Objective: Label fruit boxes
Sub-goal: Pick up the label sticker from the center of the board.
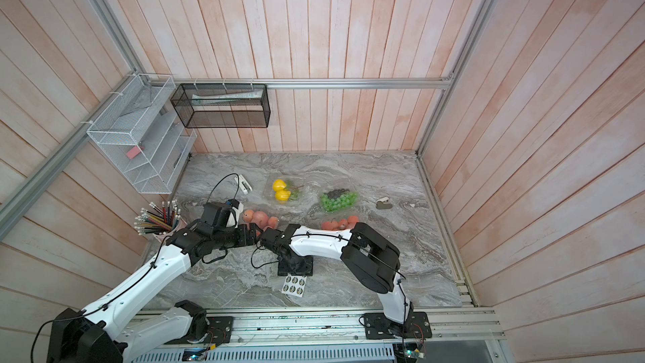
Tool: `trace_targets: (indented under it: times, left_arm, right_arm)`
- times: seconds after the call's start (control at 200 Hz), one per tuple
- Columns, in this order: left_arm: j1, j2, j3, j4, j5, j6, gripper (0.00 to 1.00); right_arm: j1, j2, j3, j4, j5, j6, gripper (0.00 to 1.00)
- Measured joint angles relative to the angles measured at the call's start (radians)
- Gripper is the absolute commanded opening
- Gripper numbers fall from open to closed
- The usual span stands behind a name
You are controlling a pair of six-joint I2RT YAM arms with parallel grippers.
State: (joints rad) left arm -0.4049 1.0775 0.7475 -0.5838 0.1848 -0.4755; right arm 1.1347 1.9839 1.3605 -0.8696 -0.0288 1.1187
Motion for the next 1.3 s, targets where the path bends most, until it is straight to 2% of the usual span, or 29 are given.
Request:
trace_targets:
  times: [0.07,0.165,0.4,0.585,0.75,1.02,1.3]
  left_arm:
    - [0.001,-0.006,-0.004,0.000,-0.003,0.000,0.92]
    - [0.001,-0.014,-0.010,0.000,-0.003,0.000,0.92]
    - [0.001,-0.025,-0.013,0.000,-0.002,0.006,0.91]
    - [0.001,-0.033,-0.013,0.010,0.025,0.035,0.82]
    - [0.001,-0.035,-0.013,0.048,0.066,0.074,0.81]
    - [0.001,-0.060,-0.027,0.146,0.138,0.132,0.78]
    - [0.001,-0.125,-0.119,0.359,0.321,0.209,0.76]
  right_arm:
    - [0.001,0.003,0.004,-0.002,-0.002,-0.003,0.56]
    - [0.003,0.002,0.003,-0.002,-0.002,-0.005,0.51]
    - [0.010,-0.057,-0.073,0.066,0.027,-0.017,0.45]
    - [0.010,-0.135,-0.179,0.174,0.044,-0.040,0.43]
    - [0.010,-0.192,-0.261,0.266,0.065,-0.067,0.36]
    - [0.009,-0.283,-0.388,0.419,0.108,-0.106,0.35]
    - [-0.012,-0.468,-0.507,0.580,0.185,-0.202,0.34]
